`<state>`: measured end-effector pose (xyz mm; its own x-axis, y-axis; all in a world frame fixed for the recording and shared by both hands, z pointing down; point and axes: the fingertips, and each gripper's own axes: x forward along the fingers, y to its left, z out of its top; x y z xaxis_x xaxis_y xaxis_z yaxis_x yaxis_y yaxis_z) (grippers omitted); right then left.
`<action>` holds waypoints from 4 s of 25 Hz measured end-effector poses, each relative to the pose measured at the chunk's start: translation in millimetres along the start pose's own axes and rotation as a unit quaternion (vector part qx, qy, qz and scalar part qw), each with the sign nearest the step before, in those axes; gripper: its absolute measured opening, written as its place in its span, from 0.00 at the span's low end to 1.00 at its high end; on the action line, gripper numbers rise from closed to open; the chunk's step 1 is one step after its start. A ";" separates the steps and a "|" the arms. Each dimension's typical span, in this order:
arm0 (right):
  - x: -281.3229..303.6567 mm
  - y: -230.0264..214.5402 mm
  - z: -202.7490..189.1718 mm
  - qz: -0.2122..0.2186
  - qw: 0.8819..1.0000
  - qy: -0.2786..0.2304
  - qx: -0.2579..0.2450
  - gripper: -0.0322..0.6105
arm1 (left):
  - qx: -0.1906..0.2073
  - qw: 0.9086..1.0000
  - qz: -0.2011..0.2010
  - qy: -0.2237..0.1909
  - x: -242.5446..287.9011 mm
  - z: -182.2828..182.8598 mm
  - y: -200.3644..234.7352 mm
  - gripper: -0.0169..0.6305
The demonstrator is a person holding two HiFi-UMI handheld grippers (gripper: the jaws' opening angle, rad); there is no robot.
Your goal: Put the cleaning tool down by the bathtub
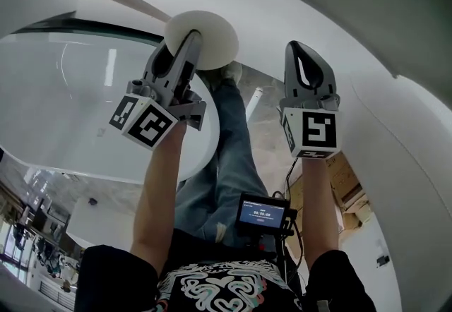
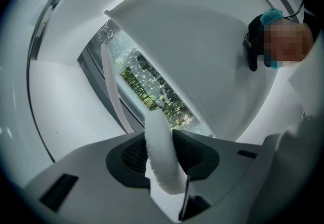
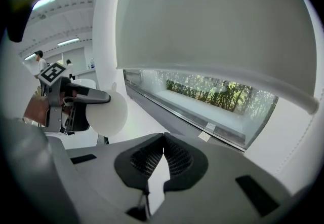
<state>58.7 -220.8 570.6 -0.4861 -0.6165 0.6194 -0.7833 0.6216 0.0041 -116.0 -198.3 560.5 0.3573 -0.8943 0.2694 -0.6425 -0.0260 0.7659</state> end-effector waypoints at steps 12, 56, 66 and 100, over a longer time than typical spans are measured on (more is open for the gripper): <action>32.8 6.7 -48.1 0.013 1.000 0.017 -0.005 0.09 | -0.016 1.000 0.013 0.011 23.0 -39.4 36.6 0.24; 87.1 6.0 -100.5 0.047 0.996 0.078 0.017 0.09 | -0.143 0.984 0.102 0.039 93.2 -98.3 125.7 0.24; 88.5 10.1 -103.9 0.055 0.995 0.075 0.026 0.09 | -0.152 0.980 0.119 0.042 93.7 -107.7 138.2 0.24; 80.3 24.3 -106.9 0.085 0.993 0.079 0.010 0.09 | -0.105 0.973 0.204 0.020 70.5 -87.8 140.6 0.32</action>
<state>42.1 -203.6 704.4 -0.5456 -0.4195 0.7255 -0.7044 0.6986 -0.1257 -121.7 -225.8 738.4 0.1299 -0.7929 0.5953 -0.5852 0.4234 0.6916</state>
